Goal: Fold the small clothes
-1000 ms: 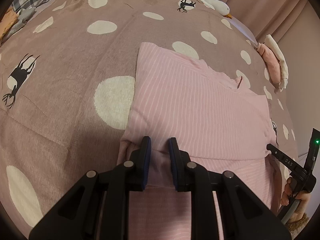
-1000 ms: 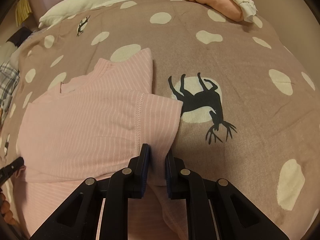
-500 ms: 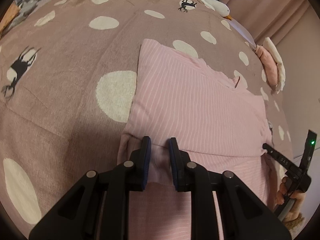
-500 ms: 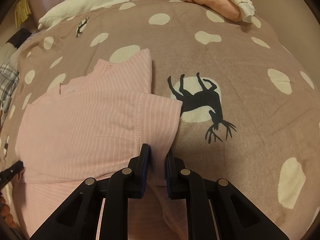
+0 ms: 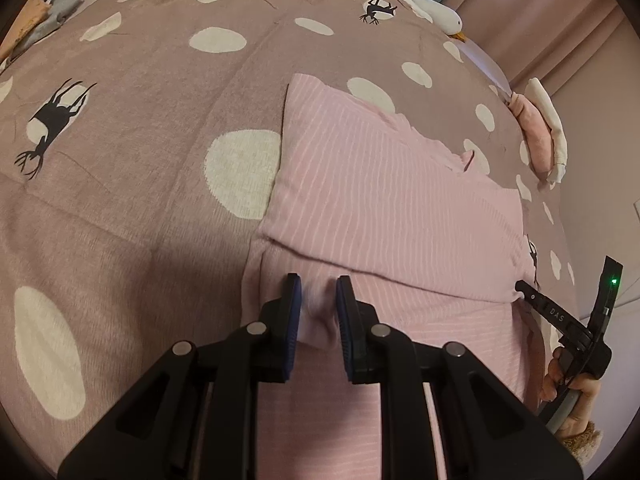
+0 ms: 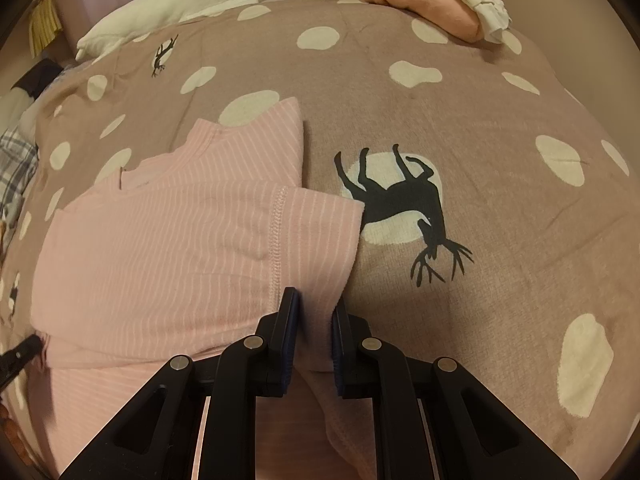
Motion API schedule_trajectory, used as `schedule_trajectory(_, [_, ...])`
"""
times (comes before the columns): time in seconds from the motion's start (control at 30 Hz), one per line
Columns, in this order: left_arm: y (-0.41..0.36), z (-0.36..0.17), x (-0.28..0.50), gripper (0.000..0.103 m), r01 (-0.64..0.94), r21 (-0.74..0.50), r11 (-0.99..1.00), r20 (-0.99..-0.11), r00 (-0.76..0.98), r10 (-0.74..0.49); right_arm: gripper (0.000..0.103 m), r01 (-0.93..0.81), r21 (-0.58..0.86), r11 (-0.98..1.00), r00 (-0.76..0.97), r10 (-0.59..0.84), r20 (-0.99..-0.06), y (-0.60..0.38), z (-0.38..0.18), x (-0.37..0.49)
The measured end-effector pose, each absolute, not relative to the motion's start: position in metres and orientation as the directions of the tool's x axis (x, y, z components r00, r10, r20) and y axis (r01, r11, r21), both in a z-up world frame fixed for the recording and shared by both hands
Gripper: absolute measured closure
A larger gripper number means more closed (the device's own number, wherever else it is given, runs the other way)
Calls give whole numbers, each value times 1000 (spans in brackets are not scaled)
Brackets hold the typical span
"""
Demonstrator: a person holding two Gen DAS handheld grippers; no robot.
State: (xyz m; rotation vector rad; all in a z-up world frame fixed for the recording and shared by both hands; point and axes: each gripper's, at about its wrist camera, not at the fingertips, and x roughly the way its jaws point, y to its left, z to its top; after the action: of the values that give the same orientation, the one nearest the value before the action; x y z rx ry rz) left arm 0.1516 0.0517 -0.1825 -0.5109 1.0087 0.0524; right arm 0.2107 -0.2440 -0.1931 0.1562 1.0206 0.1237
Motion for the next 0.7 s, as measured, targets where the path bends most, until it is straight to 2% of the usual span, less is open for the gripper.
schedule_trajectory(0.2, [53,-171,137,81,-271,-414,869,-809,547,-214,92,-28,187,982,522,174,-835,-243,-194,210])
schedule_trajectory(0.3, [53,-161,130,70,-266,-431,862,-799,557,-228,92,-28,184,983,524,171,-834,-243,-194,210])
schedule_trajectory(0.37, [53,-152,121,59,-259,-435,862,-786,576,-223,92,-28,182,983,526,169,-834,-242,-194,210])
schedule_trajectory(0.4, [54,-148,117,57,-255,-438,862,-779,586,-222,92,-28,180,983,527,168,-833,-242,-194,209])
schedule_trajectory(0.47, [54,-143,111,47,-250,-444,861,-771,596,-224,92,-27,181,983,529,168,-832,-242,-194,209])
schedule_trajectory(0.53, [55,-139,104,42,-251,-441,862,-770,599,-219,92,-26,182,983,530,168,-831,-242,-194,209])
schedule_trajectory(0.7, [55,-135,91,37,-260,-402,878,-781,598,-181,92,-28,177,984,535,164,-829,-241,-194,208])
